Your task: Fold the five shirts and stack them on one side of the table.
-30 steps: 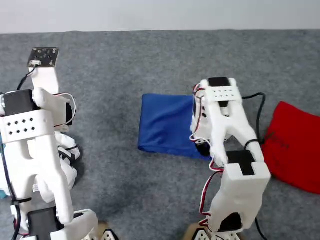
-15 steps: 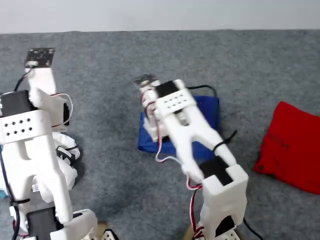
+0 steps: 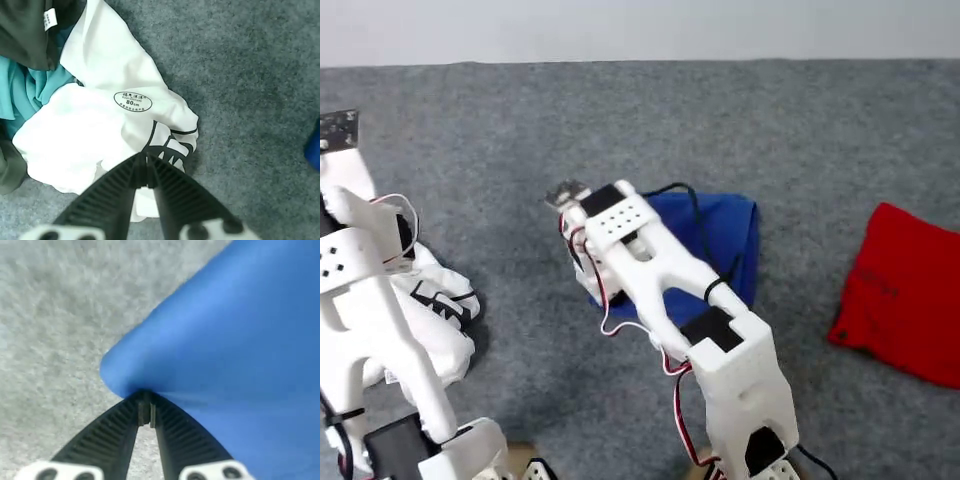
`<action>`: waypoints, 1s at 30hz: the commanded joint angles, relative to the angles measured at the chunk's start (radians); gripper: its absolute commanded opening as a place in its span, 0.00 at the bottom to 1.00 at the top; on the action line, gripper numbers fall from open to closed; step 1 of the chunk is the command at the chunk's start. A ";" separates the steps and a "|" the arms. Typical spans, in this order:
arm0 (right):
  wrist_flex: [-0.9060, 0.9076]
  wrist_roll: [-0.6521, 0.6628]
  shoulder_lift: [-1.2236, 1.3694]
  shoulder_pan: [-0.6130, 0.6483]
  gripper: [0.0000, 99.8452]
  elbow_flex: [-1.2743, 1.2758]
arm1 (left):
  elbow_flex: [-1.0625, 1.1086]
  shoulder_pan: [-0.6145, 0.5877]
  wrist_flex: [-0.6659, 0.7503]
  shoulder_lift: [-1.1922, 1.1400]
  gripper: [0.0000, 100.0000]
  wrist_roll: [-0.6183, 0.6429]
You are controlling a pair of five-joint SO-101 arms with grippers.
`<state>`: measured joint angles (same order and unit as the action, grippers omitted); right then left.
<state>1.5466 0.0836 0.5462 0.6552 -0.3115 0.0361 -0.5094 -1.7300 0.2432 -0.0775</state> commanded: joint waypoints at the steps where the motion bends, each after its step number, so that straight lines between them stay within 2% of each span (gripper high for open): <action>1: 0.071 0.009 -0.113 -0.067 0.01 -0.141 | 0.001 -0.006 0.008 0.037 0.01 -0.002; 7: 0.108 0.008 -0.165 -0.274 0.01 -0.236 | 0.001 -0.064 0.006 0.037 0.01 0.074; 16: 0.096 0.005 -0.041 -0.541 0.01 -0.236 | 0.001 -0.141 0.009 0.031 0.01 0.069; 23: -0.045 0.009 0.104 -0.584 0.01 -0.250 | 0.002 -0.147 0.011 0.029 0.01 0.069; 30: 0.035 0.009 0.061 -0.610 0.01 -0.393 | 0.062 -0.147 0.014 0.029 0.01 0.069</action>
<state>1.5512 0.0836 0.6674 0.0798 -0.6137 0.0867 -0.6536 -1.7300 0.2432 -0.0115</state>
